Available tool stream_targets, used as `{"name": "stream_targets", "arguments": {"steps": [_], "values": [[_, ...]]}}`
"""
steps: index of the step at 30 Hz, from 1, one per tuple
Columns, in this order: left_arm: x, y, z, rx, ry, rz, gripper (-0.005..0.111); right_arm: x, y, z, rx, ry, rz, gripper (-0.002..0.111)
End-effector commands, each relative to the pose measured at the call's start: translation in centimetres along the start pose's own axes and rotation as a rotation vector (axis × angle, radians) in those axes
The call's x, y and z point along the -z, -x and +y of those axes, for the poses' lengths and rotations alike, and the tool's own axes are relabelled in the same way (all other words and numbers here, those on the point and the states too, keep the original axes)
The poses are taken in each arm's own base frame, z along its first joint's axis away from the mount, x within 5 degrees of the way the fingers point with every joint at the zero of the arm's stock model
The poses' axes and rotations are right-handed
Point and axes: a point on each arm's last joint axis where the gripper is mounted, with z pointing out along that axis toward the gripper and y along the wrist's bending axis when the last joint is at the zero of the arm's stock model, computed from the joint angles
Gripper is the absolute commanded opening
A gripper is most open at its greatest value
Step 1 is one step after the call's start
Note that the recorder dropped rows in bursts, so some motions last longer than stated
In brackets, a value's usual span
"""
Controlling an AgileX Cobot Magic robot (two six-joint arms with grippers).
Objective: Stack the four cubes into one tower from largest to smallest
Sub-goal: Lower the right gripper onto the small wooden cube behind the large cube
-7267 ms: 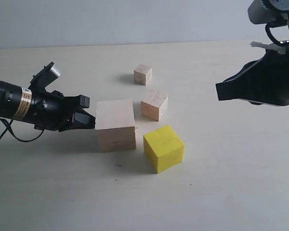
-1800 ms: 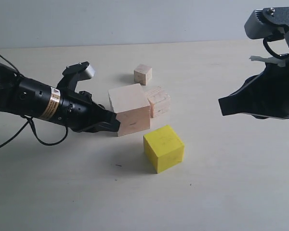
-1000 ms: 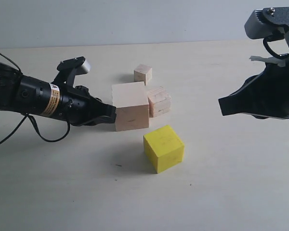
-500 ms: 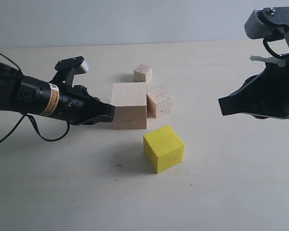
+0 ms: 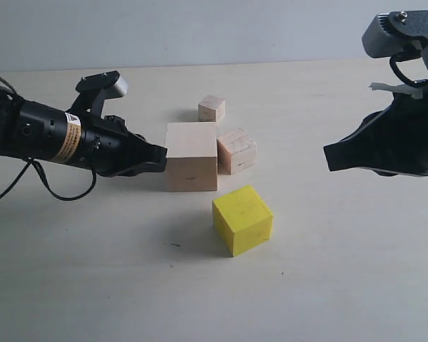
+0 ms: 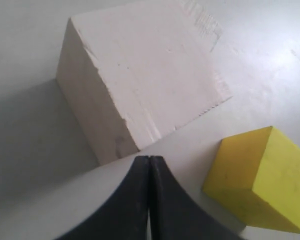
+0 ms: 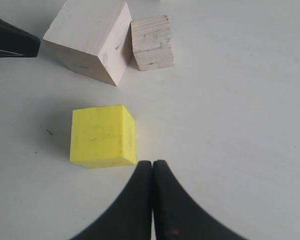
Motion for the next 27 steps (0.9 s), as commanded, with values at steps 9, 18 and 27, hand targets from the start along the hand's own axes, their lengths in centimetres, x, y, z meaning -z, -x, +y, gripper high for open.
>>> {"name": "stream_targets", "arguments": {"steps": [9, 18, 27], "values": [[4.6, -1.0, -2.4, -0.019, -0.009, -0.038, 0.000, -2.0, 0.7, 0.5, -0.054, 0.066, 0.004, 0.006], [9.6, 0.4, -5.0, -0.055, -0.037, -0.204, 0.000, -6.0, 0.6, 1.5, 0.051, 0.217, 0.093, 0.065], [13.1, 1.0, -6.9, -0.114, -0.058, -0.320, 0.000, -7.6, 2.6, 1.7, 0.032, 0.236, 0.083, 0.073]]}}
